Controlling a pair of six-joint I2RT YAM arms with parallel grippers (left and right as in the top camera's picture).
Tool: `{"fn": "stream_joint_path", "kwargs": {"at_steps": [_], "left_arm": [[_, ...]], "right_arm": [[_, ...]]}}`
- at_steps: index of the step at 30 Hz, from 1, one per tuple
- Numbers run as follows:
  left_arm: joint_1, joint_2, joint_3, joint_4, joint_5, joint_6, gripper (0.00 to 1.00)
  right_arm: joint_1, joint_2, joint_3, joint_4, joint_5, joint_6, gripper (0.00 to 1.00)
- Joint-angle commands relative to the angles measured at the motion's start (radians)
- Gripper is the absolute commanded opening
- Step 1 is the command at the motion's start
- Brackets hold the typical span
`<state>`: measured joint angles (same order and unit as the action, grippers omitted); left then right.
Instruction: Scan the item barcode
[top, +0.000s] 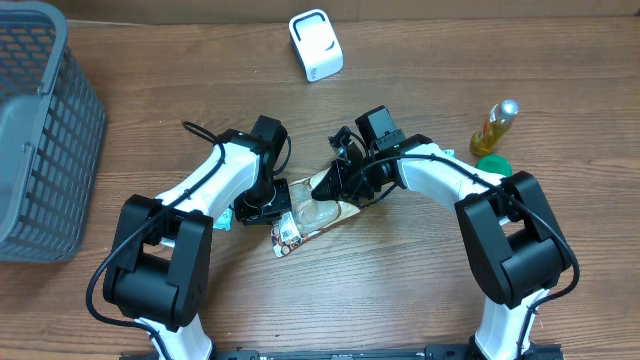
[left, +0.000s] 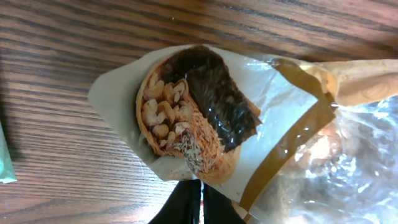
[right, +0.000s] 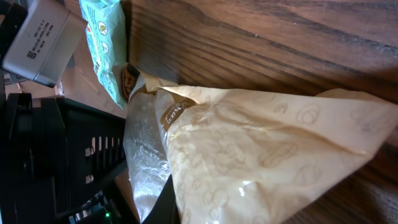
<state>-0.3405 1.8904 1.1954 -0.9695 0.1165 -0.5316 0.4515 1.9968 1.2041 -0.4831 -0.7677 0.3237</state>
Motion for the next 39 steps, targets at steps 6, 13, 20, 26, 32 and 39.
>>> {"fn": "stream_joint_path", "kwargs": {"at_steps": [6,13,20,26,32,39], "left_arm": [[0.022,-0.008,0.155,-0.107,0.008,0.04,0.04],[0.079,-0.008,0.376,-0.171,-0.078,0.049,0.07],[0.179,-0.008,0.398,-0.151,-0.151,0.045,0.3],[0.301,-0.008,0.398,-0.148,-0.172,0.045,0.99],[0.382,-0.008,0.398,-0.148,-0.179,0.045,1.0],[0.394,-0.008,0.398,-0.148,-0.179,0.045,1.0]], "right_arm": [[-0.003,0.01,-0.007,0.002,-0.012,-0.015,0.04],[-0.003,0.01,-0.007,0.002,-0.012,-0.018,0.04],[-0.003,0.01,-0.007,0.003,-0.011,-0.019,0.04],[-0.003,0.01,-0.007,0.002,-0.01,-0.019,0.04],[-0.003,0.01,-0.007,0.003,0.007,-0.019,0.04],[-0.003,0.01,-0.007,0.003,0.007,-0.019,0.04]]}}
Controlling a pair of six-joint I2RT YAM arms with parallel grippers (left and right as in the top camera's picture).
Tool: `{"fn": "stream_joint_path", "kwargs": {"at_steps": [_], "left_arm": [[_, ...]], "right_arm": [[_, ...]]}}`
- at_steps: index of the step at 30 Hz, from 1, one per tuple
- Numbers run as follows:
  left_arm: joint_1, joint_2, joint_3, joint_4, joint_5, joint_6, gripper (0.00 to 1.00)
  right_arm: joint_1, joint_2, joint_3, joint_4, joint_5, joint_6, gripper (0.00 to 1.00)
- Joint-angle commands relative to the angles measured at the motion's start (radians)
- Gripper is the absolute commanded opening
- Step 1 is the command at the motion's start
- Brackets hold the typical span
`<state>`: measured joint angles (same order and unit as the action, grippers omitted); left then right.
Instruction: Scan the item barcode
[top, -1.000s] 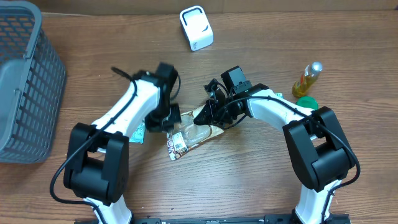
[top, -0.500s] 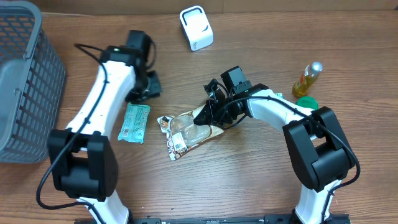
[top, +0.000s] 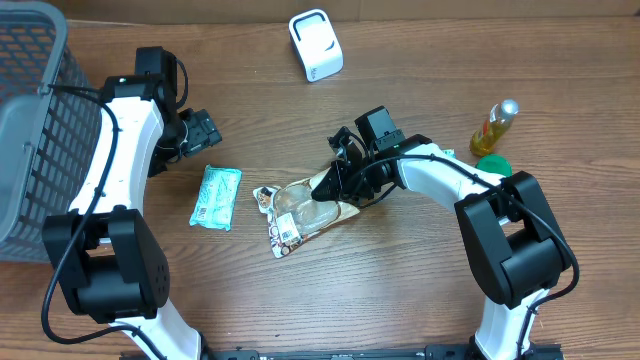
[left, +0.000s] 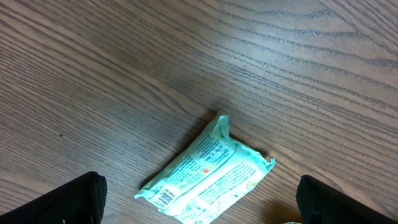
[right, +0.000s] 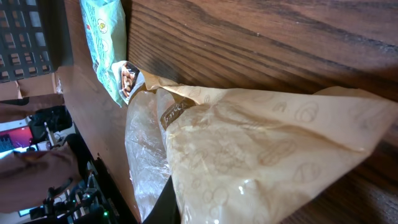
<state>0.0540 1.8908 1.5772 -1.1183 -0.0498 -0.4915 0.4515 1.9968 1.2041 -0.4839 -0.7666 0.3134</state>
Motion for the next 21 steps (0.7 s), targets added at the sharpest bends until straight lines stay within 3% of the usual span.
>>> {"fn": "stream_joint_path", "kwargs": {"at_steps": [1,14,21], "left_arm": [[-0.002,-0.008,0.016,0.0,-0.013,0.005,0.99],[-0.002,-0.008,0.016,0.0,-0.013,0.005,1.0],[-0.002,-0.008,0.016,0.0,-0.013,0.005,1.0]], "right_arm": [[-0.003,0.01,-0.007,0.004,0.006,-0.009,0.04],[-0.004,0.005,0.004,0.003,0.005,-0.008,0.04],[-0.011,-0.126,0.072,-0.012,0.006,-0.043,0.04]]}}
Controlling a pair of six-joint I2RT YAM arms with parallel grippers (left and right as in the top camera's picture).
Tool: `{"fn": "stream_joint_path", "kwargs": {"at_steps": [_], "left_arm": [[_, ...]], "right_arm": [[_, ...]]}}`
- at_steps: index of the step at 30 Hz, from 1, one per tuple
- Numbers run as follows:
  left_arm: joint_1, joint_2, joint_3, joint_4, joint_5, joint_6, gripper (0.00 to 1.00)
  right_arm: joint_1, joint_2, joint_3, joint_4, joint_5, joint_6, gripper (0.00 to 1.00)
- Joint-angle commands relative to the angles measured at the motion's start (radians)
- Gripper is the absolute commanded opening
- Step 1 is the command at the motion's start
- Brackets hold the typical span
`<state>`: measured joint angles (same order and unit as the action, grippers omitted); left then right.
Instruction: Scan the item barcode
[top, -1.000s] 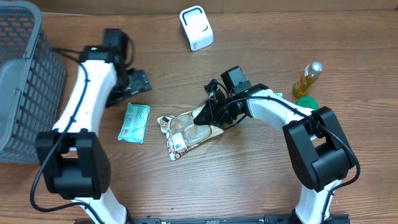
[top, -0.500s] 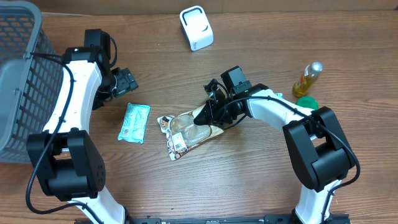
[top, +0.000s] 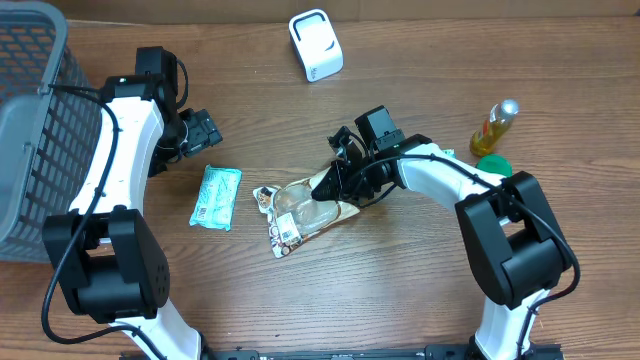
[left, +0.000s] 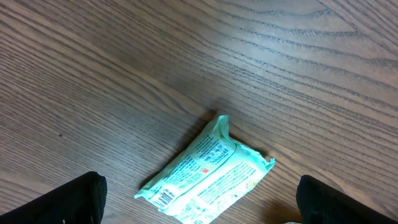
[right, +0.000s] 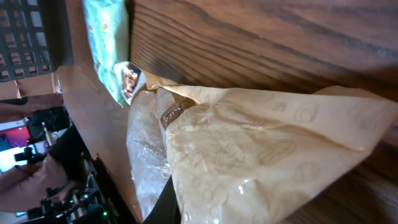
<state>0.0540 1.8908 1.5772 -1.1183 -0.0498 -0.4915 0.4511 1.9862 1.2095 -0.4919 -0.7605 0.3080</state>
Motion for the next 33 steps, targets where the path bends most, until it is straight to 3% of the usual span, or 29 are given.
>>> {"fn": "stream_joint_path", "kwargs": {"at_steps": [1,12,33], "left_arm": [[-0.002,-0.008,0.016,0.0,-0.013,0.005,1.0],[-0.002,-0.008,0.016,0.0,-0.013,0.005,0.99],[-0.002,-0.008,0.016,0.0,-0.013,0.005,1.0]], "right_arm": [[-0.01,-0.141,0.088,-0.023,0.0,-0.049,0.04],[-0.01,-0.249,0.535,-0.522,0.097,-0.258,0.04],[-0.01,-0.248,0.572,-0.539,0.097,-0.266,0.04]]}}
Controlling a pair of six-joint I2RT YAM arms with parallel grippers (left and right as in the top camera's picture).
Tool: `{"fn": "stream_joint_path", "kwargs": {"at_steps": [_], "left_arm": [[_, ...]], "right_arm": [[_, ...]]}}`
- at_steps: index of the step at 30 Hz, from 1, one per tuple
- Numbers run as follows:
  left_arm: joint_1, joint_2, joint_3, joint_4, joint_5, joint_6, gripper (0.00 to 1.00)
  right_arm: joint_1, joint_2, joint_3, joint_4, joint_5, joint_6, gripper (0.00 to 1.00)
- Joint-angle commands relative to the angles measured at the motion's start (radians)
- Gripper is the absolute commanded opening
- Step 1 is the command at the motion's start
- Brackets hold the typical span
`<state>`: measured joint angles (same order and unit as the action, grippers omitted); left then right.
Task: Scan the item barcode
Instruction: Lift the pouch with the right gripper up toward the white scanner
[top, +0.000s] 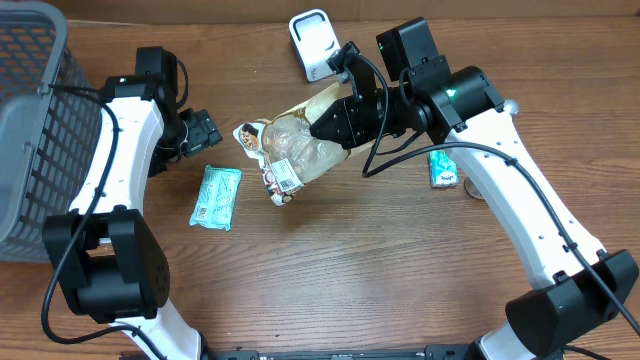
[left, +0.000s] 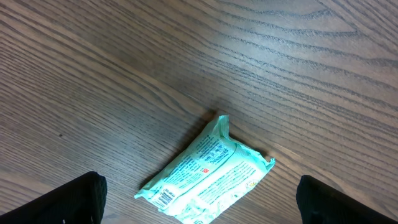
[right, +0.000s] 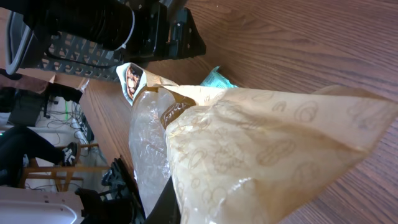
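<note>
My right gripper (top: 337, 124) is shut on the snack bag (top: 287, 150), a tan and clear pouch, and holds it up off the table. The bag's barcode label (top: 284, 181) hangs at its lower end. In the right wrist view the bag (right: 261, 155) fills the frame, with one dark finger (right: 163, 200) under it. The white scanner (top: 315, 45) stands at the back, just beyond the bag. My left gripper (top: 203, 130) is open at the left, holding nothing, its fingertips (left: 79, 198) wide apart above a green packet (left: 208, 169).
A grey mesh basket (top: 40, 130) stands at the left edge. The green packet (top: 216, 197) lies on the wood near the left arm. A second green packet (top: 444, 168) lies at the right under my right arm.
My right gripper has gone from the table's centre to up and back, with the bag now held in the air near the scanner. The left arm has not moved.
Both grippers were at the bag on the table's centre, the left shut at its printed end. Then the left was open at the far left over the green packet while the right kept its hold. Now the right holds the bag up by the scanner.
</note>
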<state>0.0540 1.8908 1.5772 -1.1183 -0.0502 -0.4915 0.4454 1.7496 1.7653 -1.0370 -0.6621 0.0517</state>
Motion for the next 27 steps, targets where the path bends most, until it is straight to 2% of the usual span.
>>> {"fn": "stream_joint_path", "kwargs": {"at_steps": [1,7,11,13,18,27], "left_arm": [[-0.002,-0.008,0.016,0.0,-0.012,0.005,0.99],[-0.002,-0.008,0.016,0.0,-0.012,0.005,1.0],[-0.002,-0.008,0.016,0.0,-0.012,0.005,0.99],[-0.002,-0.008,0.016,0.0,-0.012,0.005,0.99],[-0.002,-0.008,0.016,0.0,-0.012,0.005,1.0],[-0.002,-0.008,0.016,0.0,-0.012,0.005,0.99]], "right_arm": [[-0.004,-0.011,0.016,0.006,-0.001,-0.009,0.04],[-0.004,-0.011,0.016,0.028,0.032,-0.061,0.04],[-0.004,-0.011,0.016,0.122,0.1,-0.061,0.04],[-0.004,-0.011,0.016,0.204,0.196,-0.066,0.04],[-0.002,-0.005,0.016,0.415,0.469,-0.299,0.04],[-0.002,0.111,0.016,0.691,0.717,-0.481,0.04]]}}
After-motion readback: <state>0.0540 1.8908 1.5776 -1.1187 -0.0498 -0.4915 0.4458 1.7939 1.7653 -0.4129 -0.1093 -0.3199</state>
